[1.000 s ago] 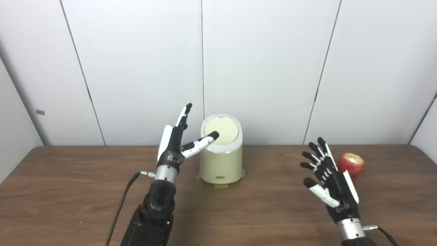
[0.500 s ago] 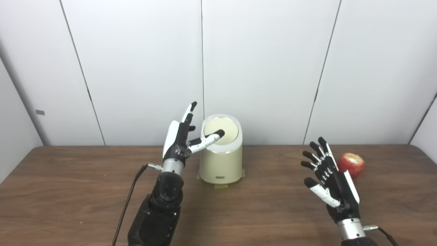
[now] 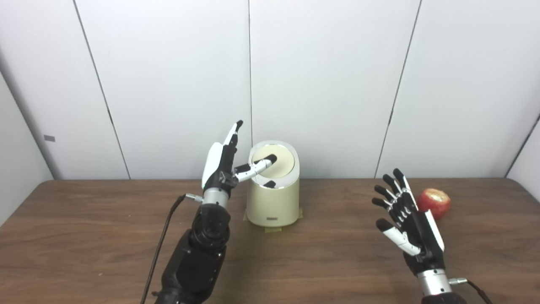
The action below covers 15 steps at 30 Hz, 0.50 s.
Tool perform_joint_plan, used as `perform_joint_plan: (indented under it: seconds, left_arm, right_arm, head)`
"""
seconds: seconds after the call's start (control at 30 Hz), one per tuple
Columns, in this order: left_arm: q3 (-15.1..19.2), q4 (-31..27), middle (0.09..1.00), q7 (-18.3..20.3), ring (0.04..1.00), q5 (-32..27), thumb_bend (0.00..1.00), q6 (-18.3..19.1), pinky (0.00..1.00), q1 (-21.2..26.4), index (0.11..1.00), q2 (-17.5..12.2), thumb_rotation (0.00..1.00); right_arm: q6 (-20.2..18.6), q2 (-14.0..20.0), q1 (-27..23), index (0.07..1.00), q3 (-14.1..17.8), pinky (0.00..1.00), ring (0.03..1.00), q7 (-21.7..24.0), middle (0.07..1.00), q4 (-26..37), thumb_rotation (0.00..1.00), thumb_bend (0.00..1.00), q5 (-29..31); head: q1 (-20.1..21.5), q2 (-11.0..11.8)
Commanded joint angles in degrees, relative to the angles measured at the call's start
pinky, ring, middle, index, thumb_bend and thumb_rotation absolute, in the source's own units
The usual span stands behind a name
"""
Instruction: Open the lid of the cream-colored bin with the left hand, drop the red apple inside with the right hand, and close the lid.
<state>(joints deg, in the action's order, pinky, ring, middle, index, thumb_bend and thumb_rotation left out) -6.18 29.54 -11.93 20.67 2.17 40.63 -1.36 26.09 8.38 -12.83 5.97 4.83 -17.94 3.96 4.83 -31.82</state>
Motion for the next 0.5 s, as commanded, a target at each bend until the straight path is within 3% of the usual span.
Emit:
perform_joint_plan:
  seconds: [0.0, 0.17, 0.37, 0.47]
  left_arm:
    - [-0.1, 0.1, 1.000, -1.5, 1.000, 0.8, 0.75, -1.1, 0.90, 4.4, 1.000, -0.3, 0.26]
    - [-0.9, 1.6, 1.000, -2.0, 0.996, 1.5, 0.76, -0.9, 0.87, 5.7, 1.000, -0.7, 0.21]
    - [-4.9, 3.6, 1.000, -2.5, 1.000, 6.9, 0.81, 1.1, 0.88, 7.1, 1.000, -2.5, 0.18]
    - [-6.2, 3.0, 1.000, -1.7, 1.000, 8.6, 0.82, 3.4, 0.93, 7.1, 1.000, -3.0, 0.09]
  right_arm:
    - [0.7, -2.7, 5.6, 1.000, -0.6, 0.78, 0.871, -0.2, 0.947, -3.7, 0.57, 0.80, 0.8]
    - [0.6, -2.9, 6.1, 1.000, -1.0, 0.78, 0.874, -0.3, 0.950, -2.8, 0.57, 0.79, 0.6]
    - [0.5, -2.9, 6.3, 1.000, -1.1, 0.79, 0.877, -0.2, 0.957, -2.2, 0.58, 0.79, 0.7]
    - [0.2, -2.8, 6.5, 1.000, -1.1, 0.78, 0.873, -0.3, 0.956, -1.7, 0.59, 0.79, 0.4]
  head:
    - [0.1, -0.1]
    - [0.3, -0.3]
    - [0.4, -0.6]
    - [0.4, -0.9]
